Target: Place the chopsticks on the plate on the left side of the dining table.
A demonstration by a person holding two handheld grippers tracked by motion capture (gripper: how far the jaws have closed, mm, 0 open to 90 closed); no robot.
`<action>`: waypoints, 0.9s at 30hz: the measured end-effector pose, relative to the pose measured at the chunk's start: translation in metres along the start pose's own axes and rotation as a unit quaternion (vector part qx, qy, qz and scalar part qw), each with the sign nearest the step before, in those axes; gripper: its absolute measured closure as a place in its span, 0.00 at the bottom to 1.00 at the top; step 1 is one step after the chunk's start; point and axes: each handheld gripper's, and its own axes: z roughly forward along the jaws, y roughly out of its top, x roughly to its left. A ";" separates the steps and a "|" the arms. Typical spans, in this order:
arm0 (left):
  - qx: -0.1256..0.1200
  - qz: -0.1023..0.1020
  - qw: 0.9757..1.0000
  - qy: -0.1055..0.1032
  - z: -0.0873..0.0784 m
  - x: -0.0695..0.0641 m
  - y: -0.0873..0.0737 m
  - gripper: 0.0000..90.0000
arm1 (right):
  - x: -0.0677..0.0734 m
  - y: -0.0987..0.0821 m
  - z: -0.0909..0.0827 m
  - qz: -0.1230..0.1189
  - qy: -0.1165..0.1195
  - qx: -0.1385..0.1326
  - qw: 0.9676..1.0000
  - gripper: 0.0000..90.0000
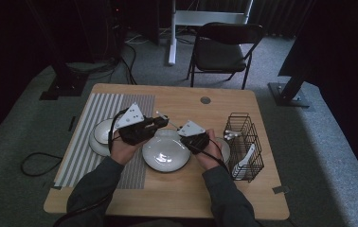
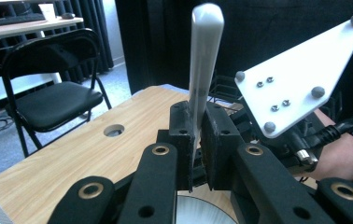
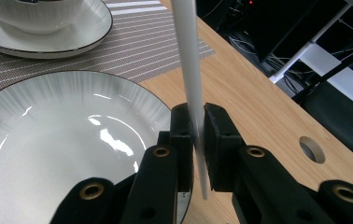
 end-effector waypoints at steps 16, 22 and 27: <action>0.005 0.007 1.000 0.001 0.001 -0.004 -0.006 0.96 | 0.000 0.001 -0.003 -0.001 0.000 -0.006 1.000 0.95; 0.002 0.008 1.000 0.006 0.001 -0.005 -0.006 0.98 | 0.004 0.001 -0.002 -0.009 0.002 -0.004 1.000 0.95; -0.002 0.006 1.000 0.008 0.001 -0.006 -0.006 0.99 | 0.008 0.002 -0.001 -0.017 0.006 -0.001 1.000 0.95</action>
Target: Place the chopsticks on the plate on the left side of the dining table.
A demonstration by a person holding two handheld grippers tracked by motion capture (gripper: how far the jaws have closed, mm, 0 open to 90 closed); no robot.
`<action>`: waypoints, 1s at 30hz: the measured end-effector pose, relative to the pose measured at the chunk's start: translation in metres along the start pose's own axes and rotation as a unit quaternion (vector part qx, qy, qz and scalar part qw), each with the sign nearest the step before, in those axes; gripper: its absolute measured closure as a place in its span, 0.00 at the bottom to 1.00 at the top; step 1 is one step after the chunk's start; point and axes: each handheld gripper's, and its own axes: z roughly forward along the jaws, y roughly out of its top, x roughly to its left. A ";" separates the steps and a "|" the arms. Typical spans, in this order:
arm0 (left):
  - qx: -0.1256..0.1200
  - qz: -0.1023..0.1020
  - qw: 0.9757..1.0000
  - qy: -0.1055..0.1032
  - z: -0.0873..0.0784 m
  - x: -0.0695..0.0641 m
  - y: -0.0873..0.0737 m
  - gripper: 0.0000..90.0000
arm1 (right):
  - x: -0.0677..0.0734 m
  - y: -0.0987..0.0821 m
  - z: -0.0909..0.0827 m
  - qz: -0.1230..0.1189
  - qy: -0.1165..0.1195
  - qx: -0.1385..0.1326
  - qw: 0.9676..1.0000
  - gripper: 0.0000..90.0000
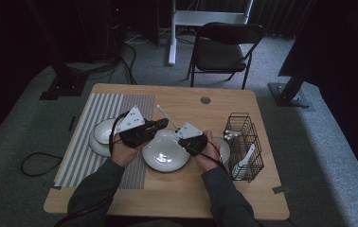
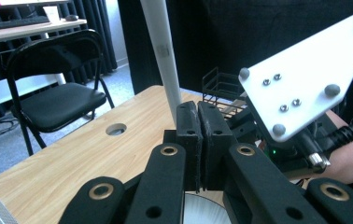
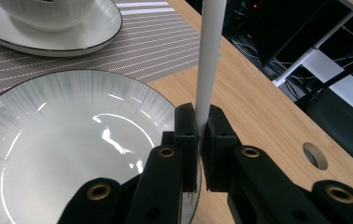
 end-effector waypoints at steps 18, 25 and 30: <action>-0.004 0.015 1.000 0.001 0.003 -0.006 0.004 0.99 | 0.008 0.002 0.003 -0.011 0.007 0.006 1.000 0.95; -0.004 0.018 1.000 0.013 0.004 -0.005 0.003 1.00 | 0.011 0.003 0.003 -0.013 0.009 0.003 1.000 0.95; -0.003 0.018 0.999 0.030 0.000 -0.001 0.000 1.00 | 0.012 0.003 0.000 -0.018 0.015 -0.007 1.000 0.95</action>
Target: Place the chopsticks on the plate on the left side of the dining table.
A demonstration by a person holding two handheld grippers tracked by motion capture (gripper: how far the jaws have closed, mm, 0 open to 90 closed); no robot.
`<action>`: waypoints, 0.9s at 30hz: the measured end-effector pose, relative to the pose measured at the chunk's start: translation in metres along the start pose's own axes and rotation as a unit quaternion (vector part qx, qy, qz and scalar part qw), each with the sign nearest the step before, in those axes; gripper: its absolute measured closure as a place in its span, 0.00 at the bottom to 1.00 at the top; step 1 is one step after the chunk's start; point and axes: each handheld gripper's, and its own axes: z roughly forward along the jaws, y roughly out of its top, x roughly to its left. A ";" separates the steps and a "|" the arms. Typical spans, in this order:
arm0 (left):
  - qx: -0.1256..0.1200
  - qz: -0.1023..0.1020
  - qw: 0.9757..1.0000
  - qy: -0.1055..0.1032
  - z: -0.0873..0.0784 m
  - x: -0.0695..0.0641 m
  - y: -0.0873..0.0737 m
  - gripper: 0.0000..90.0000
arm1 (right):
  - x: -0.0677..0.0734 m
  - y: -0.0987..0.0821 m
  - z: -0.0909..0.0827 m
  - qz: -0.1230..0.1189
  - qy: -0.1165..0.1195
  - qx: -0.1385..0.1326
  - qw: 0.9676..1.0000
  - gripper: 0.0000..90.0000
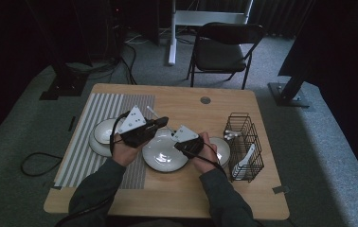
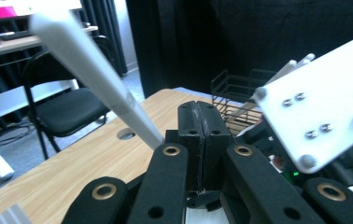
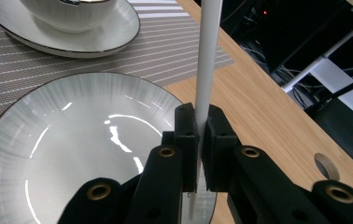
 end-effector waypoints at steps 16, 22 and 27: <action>0.017 -0.027 0.999 0.037 -0.012 0.020 -0.026 1.00 | 0.005 0.000 -0.007 -0.020 0.048 -0.045 0.998 0.95; 0.020 -0.033 0.998 0.046 -0.013 0.025 -0.032 1.00 | 0.005 0.000 -0.009 -0.022 0.065 -0.056 0.996 0.95; 0.020 -0.039 0.998 0.049 -0.015 0.025 -0.035 0.98 | 0.005 0.001 -0.009 -0.023 0.076 -0.057 0.995 0.95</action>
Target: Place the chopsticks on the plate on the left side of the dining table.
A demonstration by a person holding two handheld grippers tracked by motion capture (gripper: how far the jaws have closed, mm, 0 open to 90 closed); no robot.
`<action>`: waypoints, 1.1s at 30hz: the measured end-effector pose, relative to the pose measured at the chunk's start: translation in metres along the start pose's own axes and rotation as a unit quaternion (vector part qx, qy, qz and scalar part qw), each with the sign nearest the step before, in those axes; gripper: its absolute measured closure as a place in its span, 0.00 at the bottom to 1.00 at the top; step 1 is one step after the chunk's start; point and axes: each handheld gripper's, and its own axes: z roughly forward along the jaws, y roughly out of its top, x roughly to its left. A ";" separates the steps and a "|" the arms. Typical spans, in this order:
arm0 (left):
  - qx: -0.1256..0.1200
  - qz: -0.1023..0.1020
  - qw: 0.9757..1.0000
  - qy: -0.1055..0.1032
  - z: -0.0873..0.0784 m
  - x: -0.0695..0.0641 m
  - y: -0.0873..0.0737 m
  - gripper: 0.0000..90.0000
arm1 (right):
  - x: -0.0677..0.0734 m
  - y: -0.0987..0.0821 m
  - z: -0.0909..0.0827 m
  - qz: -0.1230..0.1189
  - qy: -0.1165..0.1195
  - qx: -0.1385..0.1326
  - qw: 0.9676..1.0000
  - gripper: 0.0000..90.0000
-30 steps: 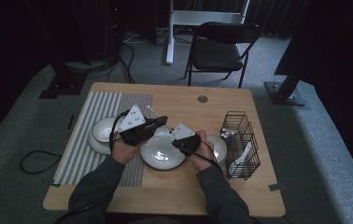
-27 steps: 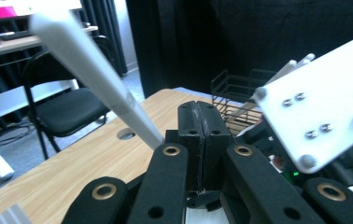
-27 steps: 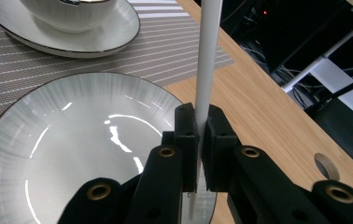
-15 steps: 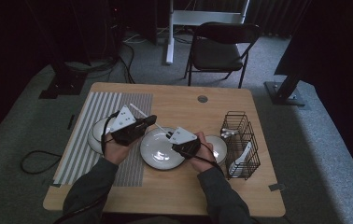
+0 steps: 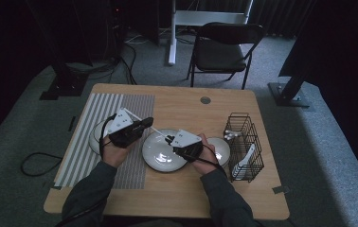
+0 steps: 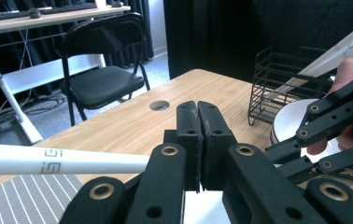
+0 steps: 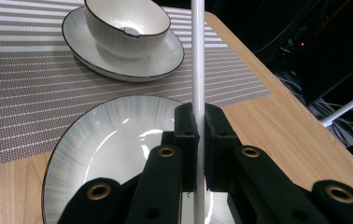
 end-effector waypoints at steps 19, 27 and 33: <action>-0.007 0.000 1.000 0.004 -0.017 0.000 -0.008 0.93 | 0.002 0.009 0.015 0.001 0.012 0.027 1.000 0.95; -0.001 -0.001 1.000 0.013 -0.024 0.004 -0.014 0.93 | 0.004 0.016 0.023 -0.005 0.023 0.033 0.999 0.95; 0.007 -0.006 1.000 0.023 -0.030 0.009 -0.021 0.93 | 0.007 0.017 0.031 -0.006 0.030 0.043 0.999 0.95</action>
